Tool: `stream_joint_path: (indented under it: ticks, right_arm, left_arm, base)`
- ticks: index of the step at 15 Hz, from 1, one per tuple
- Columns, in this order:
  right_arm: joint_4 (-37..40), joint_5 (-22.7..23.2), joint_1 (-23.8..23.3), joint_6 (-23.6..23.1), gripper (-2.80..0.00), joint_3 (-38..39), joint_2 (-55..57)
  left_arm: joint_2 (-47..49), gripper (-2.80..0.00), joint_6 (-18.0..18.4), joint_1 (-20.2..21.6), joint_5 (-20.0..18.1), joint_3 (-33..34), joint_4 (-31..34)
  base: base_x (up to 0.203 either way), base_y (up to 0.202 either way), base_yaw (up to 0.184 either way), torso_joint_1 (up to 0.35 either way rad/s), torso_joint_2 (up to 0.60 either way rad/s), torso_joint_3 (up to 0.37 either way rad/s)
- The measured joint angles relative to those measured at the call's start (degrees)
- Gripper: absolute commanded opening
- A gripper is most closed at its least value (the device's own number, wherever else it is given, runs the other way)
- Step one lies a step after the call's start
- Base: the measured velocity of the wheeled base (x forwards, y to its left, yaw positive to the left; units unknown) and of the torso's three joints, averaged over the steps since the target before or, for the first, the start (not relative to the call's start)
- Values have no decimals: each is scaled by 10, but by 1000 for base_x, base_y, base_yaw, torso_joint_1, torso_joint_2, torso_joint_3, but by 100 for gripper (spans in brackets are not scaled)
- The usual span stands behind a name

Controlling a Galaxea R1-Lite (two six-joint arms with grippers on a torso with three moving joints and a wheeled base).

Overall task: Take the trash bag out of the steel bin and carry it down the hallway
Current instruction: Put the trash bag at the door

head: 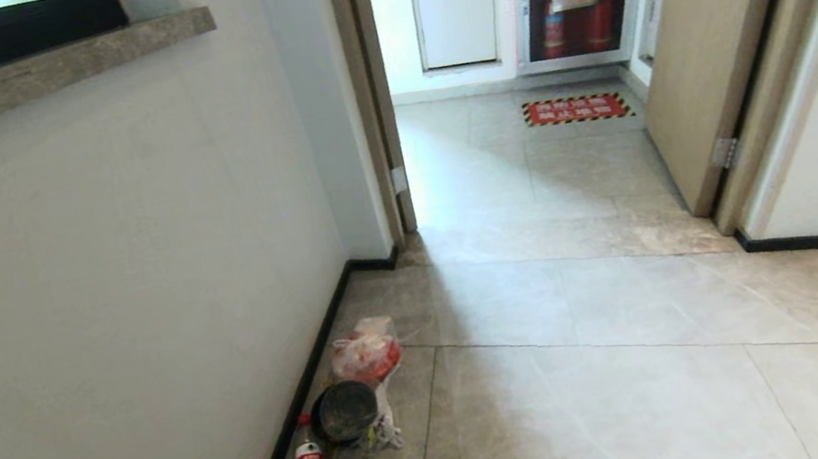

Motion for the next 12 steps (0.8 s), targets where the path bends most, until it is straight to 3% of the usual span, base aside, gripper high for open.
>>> stream_joint_path:
  ticks: [12]
  right_arm:
    - [0,0,0,0,-280,0,0]
  left_arm:
    - [0,-280,0,0,0,0,0]
  base:
    - [2,-9,173,2,2,3]
